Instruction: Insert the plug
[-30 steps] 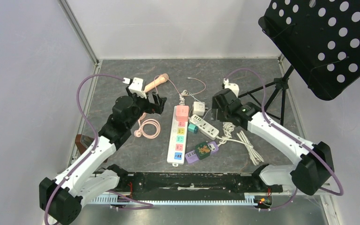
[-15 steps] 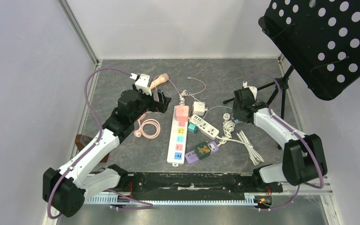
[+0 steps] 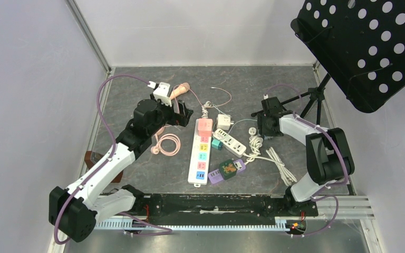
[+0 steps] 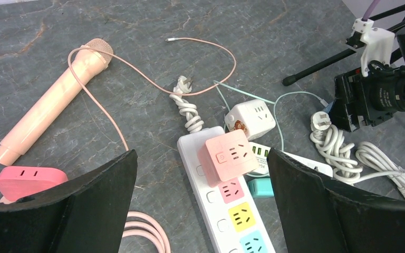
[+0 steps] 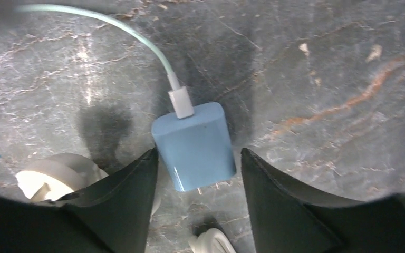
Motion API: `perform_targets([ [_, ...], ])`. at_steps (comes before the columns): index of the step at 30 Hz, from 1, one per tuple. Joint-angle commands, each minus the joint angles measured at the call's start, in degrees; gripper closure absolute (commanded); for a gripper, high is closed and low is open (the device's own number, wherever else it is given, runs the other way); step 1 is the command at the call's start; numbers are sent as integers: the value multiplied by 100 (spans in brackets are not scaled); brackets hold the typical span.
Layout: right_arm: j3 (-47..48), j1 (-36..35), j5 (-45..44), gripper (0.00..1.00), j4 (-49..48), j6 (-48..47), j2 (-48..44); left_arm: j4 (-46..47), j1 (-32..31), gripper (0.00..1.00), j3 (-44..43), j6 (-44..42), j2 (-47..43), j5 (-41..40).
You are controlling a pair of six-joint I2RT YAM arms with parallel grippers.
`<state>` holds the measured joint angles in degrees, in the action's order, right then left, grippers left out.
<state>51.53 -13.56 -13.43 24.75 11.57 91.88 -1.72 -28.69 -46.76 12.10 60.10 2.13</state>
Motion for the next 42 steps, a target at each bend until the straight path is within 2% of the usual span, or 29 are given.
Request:
perform_targets([
  [1, 196, 111, 852, 44, -294, -228, 170, 48, -6, 2, -280, -193, 37, 86],
  [5, 273, 221, 1223, 45, -306, -174, 281, 50, 3, 3, -299, -173, 8, 79],
  [8, 371, 229, 1326, 50, -321, -186, 354, 56, 1, 3, -273, -210, -24, 47],
  [12, 530, 232, 1471, 68, -333, -234, 357, 51, 3, 3, -311, -179, -13, 59],
  [15, 642, 228, 1437, 73, -507, -114, -67, 26, 2, 3, -416, -85, 30, 153],
  [20, 1372, 227, 2133, 73, -1001, -115, -770, -19, 2, 5, -719, 342, 242, 543],
  [23, 1978, 223, 2705, 72, -1269, -41, -793, -10, -4, 6, -965, 671, 458, 878],
  [27, 2289, 158, 3327, 71, -1985, 100, -777, 12, 2, 8, -1339, 934, 722, 1167],
  [31, 2504, -192, 3573, 71, -2417, -124, -646, 32, 1, 8, -1686, 1145, 845, 1262],
  [36, 2544, -798, 3643, 71, -2875, -389, -486, 269, -5, 11, -2071, 1747, 1097, 1800],
  [42, 2647, -1442, 3680, 71, -3003, -936, -208, 822, -10, 14, -2041, 2410, 1311, 2039],
])
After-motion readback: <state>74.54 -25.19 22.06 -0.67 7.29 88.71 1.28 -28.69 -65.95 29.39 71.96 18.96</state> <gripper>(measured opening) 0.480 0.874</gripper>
